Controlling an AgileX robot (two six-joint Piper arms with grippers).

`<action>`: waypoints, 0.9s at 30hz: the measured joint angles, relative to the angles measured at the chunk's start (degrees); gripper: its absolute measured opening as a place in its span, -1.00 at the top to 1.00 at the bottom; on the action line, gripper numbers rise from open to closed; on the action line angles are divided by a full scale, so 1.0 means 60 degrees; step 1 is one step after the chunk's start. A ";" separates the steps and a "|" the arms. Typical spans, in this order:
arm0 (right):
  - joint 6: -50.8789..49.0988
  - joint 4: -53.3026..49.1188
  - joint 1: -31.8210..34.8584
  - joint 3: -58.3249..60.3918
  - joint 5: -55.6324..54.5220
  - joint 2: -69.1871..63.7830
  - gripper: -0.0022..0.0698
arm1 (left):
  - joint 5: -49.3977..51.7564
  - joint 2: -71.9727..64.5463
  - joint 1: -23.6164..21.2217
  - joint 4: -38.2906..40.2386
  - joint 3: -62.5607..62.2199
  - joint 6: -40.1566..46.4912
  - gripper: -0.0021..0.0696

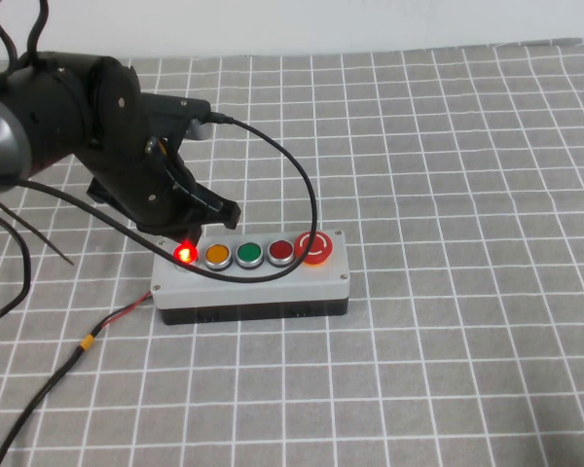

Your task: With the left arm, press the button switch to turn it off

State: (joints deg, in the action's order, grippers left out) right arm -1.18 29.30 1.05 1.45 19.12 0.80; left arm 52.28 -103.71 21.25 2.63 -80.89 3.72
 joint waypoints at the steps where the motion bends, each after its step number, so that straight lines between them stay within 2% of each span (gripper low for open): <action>1: 0.0000 0.0000 0.0000 0.0000 0.0000 0.0000 0.99 | -0.0015 0.0000 0.0000 0.0000 0.0000 0.0000 0.95; 8: 0.0000 0.0000 0.0000 0.0000 0.0000 0.0000 0.99 | 0.0034 0.0647 0.0000 -0.0117 0.0099 -0.0045 0.95; 27: 0.0000 0.0000 0.0000 0.0000 0.0000 0.0000 0.99 | 0.0494 0.5879 0.0000 -0.0252 0.0122 -0.0373 0.95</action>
State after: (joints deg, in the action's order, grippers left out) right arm -1.18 29.30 1.05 1.45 19.12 0.80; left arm 55.25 -68.44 21.25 1.12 -80.16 1.48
